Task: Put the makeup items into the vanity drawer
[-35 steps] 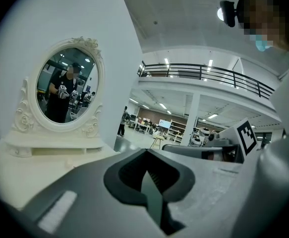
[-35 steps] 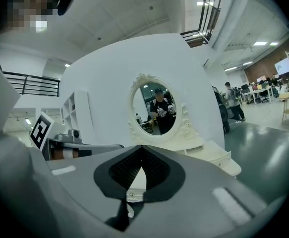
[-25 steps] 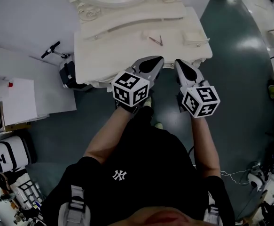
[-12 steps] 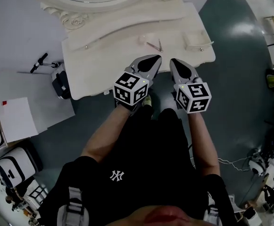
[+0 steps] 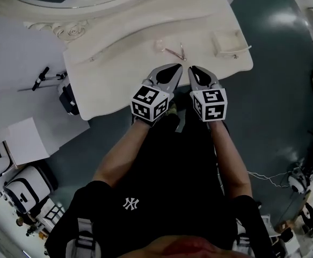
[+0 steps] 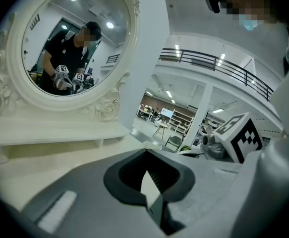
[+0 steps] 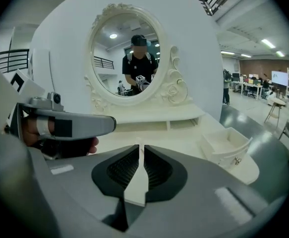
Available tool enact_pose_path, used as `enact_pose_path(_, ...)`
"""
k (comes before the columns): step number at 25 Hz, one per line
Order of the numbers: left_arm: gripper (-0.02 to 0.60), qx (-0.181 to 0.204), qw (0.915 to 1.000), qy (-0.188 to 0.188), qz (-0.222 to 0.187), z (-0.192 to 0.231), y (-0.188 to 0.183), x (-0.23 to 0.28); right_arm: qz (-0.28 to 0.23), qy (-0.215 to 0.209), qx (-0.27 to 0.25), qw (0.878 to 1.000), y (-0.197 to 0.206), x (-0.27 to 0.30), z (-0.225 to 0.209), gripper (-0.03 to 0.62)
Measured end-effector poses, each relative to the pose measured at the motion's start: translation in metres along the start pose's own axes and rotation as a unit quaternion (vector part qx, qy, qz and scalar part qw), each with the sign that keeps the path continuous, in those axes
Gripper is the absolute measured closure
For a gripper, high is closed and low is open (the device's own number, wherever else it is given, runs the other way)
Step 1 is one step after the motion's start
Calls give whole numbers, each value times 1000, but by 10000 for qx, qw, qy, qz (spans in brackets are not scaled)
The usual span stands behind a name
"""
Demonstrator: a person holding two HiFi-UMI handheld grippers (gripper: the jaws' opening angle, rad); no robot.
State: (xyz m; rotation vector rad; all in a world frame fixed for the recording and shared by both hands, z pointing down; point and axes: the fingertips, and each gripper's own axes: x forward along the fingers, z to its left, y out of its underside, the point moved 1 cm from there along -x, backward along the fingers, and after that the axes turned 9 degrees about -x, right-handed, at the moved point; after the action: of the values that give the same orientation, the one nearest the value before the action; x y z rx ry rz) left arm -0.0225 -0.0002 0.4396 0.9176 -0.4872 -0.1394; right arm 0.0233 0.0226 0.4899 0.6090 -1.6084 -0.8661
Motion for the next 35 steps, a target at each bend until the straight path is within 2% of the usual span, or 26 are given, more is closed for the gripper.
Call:
enact_pose_path(12, 581, -372, 9972, -467, 446, 65, 43, 60, 850, -264, -138, 9959, 57, 90, -25, 503)
enact_pose_path(21, 581, -497, 9950, -668, 546, 88, 49, 70, 1243, -350, -436, 9907, 73, 129, -28, 479)
enact_pose_path(25, 581, -512, 9947, -687, 569, 92, 50, 71, 1469, -318, -602, 9868, 80, 135, -28, 490)
enact_pose_path(27, 581, -508, 9948, -679, 569, 92, 50, 72, 1508, -254, -611, 9864, 82, 134, -31, 532)
enact_pose_path(35, 581, -461, 9959, -573, 517, 83, 46, 70, 1246, 28, -539, 9907, 67, 117, -39, 537)
